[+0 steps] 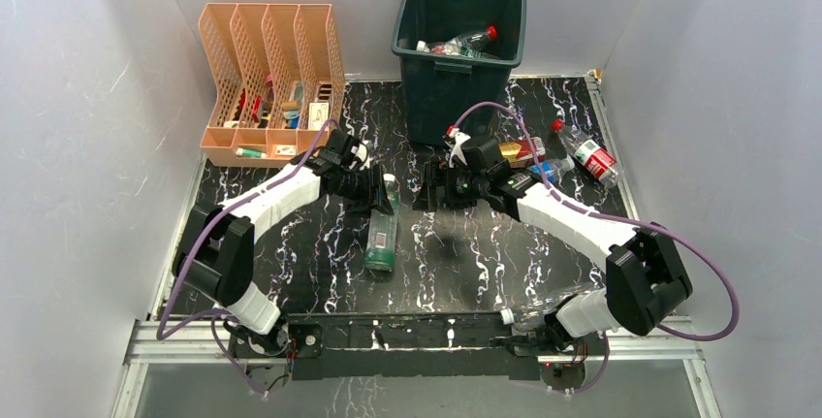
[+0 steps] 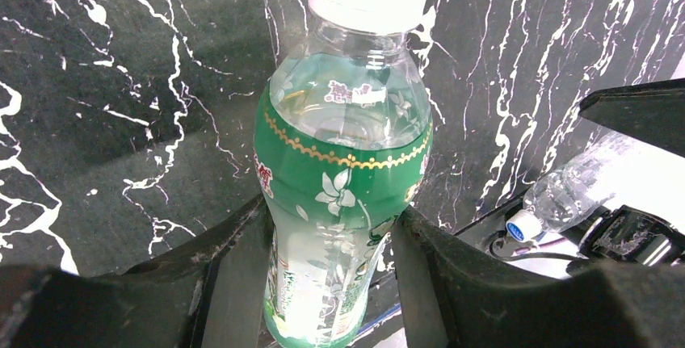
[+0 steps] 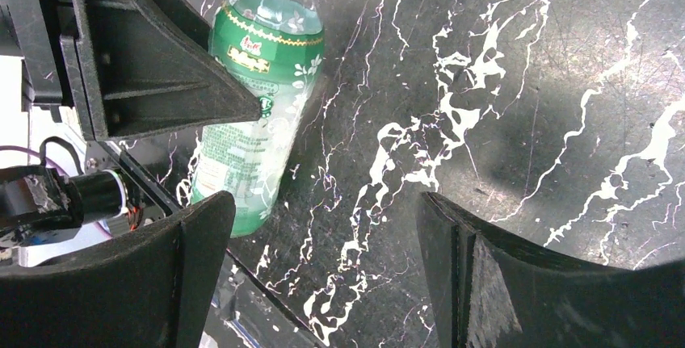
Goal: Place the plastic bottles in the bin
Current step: Pick up the plastic bottle at the center of the board.
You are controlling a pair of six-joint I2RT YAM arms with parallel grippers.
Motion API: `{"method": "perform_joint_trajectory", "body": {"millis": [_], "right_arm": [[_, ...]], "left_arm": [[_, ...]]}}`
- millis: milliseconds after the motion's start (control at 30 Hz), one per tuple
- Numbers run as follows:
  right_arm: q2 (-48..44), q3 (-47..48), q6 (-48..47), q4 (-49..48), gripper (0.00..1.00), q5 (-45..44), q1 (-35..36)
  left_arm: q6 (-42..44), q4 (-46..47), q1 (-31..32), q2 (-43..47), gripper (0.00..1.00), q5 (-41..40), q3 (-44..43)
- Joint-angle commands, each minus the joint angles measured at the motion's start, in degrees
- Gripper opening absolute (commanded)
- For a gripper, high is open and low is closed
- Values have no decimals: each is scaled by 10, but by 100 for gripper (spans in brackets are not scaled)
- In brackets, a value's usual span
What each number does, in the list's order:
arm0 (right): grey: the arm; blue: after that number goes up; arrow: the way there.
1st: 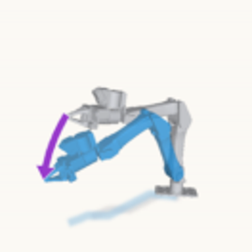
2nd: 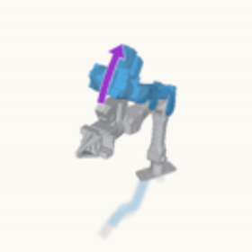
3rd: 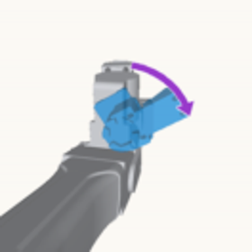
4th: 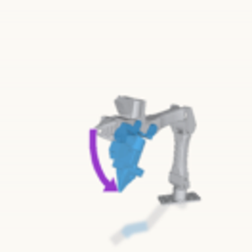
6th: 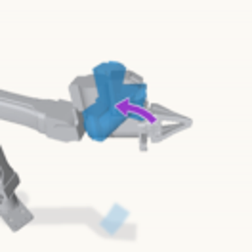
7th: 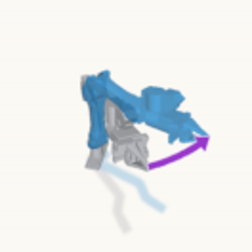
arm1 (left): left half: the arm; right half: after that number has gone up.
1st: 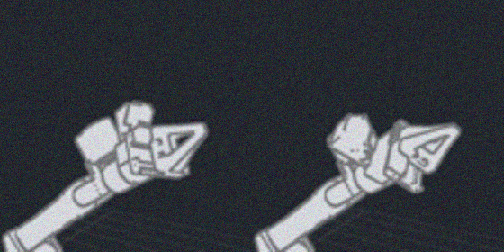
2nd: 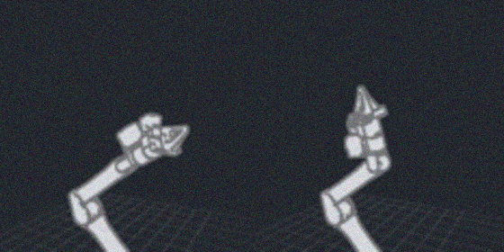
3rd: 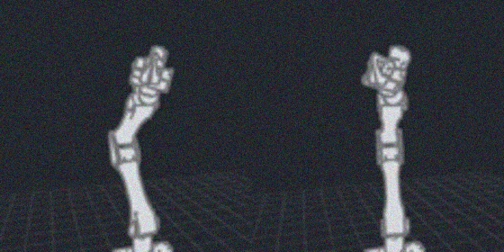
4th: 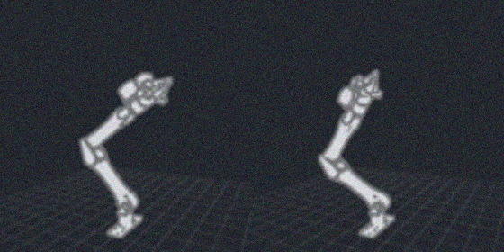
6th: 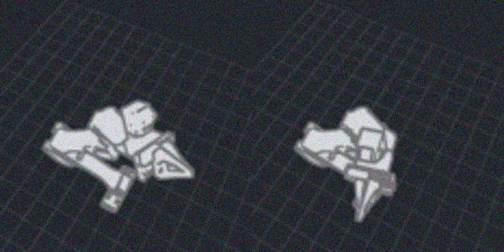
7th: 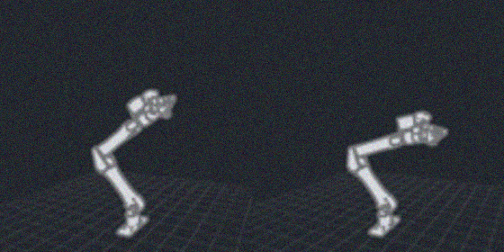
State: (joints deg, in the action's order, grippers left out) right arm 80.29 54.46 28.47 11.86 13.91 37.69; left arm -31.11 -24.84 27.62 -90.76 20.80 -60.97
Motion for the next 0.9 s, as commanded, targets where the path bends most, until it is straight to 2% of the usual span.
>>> {"method": "perform_joint_trajectory", "body": {"millis": [0, 367, 867], "right_arm": [[-15, 2, -6, -20, 94, 13, 2], [-25, -16, -10, -35, 94, 20, 3], [-58, -66, 35, -103, 97, 82, 4]], "left_arm": [[-8, 18, 4, 23, 26, 20, -2], [-39, 79, 13, 15, 26, 36, 12], [-96, 123, 23, 7, 26, 46, -17]]}}
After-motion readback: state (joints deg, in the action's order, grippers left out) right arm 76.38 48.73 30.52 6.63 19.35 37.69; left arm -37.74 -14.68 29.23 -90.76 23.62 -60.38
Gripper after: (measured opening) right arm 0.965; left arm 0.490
